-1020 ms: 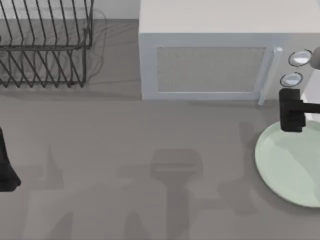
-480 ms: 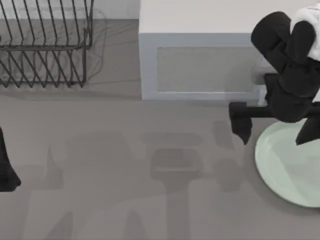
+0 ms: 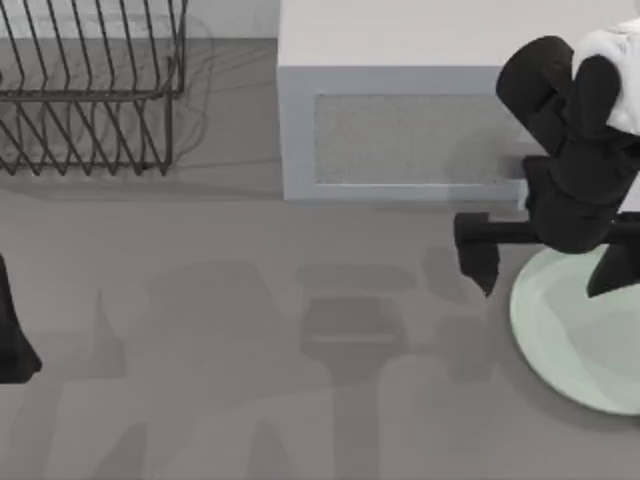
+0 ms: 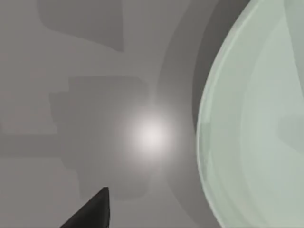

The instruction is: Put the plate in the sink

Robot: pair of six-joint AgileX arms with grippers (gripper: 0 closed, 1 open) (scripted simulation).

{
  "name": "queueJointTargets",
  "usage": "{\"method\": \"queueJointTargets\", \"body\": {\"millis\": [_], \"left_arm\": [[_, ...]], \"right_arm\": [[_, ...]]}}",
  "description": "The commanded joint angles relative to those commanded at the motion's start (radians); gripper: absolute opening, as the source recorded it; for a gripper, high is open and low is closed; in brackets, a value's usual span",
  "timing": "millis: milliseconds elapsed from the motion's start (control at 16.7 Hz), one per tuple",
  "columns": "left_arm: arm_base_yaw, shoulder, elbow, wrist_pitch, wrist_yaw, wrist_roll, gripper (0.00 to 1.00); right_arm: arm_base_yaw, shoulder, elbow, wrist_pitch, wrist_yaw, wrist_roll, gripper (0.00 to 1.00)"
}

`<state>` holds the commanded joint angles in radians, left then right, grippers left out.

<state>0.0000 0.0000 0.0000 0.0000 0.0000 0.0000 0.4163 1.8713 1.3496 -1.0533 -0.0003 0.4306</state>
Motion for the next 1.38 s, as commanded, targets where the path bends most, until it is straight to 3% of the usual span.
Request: {"method": "queueJointTargets", "body": {"millis": [480,780,1380], "left_arm": [[0.0,0.0,0.0,0.0,0.0,0.0,1.0],[0.0,0.0,0.0,0.0,0.0,0.0,1.0],[0.0,0.0,0.0,0.0,0.0,0.0,1.0]], "right_arm": [[0.006,0.134,-0.175,0.314,0.001,0.005,1.0],[0.004,0.148,-0.186,0.338,0.002,0.006,1.0],[0.004,0.148,-0.186,0.338,0.002,0.006,0.25]]}}
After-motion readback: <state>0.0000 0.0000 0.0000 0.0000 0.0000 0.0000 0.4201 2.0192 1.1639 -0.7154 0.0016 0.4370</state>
